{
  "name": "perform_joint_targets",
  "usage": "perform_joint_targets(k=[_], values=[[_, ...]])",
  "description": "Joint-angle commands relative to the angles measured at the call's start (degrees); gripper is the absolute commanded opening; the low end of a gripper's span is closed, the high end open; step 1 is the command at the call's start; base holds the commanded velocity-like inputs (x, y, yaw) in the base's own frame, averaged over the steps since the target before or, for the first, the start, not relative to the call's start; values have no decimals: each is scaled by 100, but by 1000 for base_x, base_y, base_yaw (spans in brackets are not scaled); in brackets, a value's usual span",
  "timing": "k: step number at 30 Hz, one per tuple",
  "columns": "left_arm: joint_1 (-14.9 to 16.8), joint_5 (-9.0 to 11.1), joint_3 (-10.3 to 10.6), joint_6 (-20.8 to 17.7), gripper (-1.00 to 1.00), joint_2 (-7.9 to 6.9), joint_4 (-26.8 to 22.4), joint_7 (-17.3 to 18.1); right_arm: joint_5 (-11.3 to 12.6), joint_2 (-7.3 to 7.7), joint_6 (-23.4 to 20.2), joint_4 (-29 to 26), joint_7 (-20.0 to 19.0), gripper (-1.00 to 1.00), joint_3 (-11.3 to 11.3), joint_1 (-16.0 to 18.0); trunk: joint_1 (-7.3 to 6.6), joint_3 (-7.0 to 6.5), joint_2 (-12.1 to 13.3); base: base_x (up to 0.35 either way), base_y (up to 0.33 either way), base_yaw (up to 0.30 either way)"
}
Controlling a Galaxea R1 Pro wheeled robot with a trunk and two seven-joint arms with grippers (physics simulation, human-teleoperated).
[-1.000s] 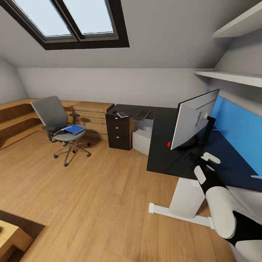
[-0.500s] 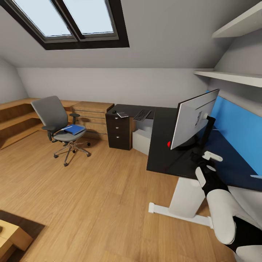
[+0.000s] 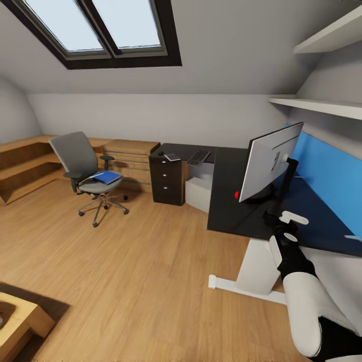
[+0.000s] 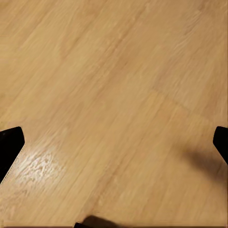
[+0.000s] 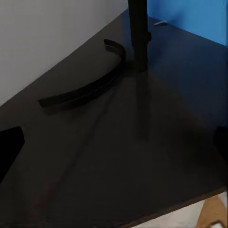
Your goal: In the bedroom, organize the workspace by keeping the computer under the desk, ensuring the monitor is on the desk, placing the keyboard on the desk next to the monitor, placing the mouse on the desk next to the keyboard, moving the folder from the swivel chair onto the desk next to the mouse, stacking the notebook on top of the folder with the pen on top of the notebook, and positioning the swivel chair next to the desk.
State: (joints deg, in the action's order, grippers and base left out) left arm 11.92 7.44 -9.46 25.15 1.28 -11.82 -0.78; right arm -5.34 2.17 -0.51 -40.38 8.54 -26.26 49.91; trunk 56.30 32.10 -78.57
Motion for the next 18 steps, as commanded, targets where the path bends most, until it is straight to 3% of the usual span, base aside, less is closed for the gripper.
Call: perform_joint_targets(k=[1, 10, 18], values=[[3, 37, 5, 16, 100, -1, 4, 3, -59, -14, -44, -35, 9, 100, -11, -19, -2, 5, -3, -156, 196, 0], [3, 38, 6, 16, 100, -5, 4, 7, -63, -29, -150, -83, 8, 100, -11, -55, -2, 5, -3, -140, 234, 0], [3, 32, 11, 16, 100, -2, 4, 7, -73, -84, -157, 118, 44, 100, 16, -65, -2, 5, -3, -42, 252, 0]])
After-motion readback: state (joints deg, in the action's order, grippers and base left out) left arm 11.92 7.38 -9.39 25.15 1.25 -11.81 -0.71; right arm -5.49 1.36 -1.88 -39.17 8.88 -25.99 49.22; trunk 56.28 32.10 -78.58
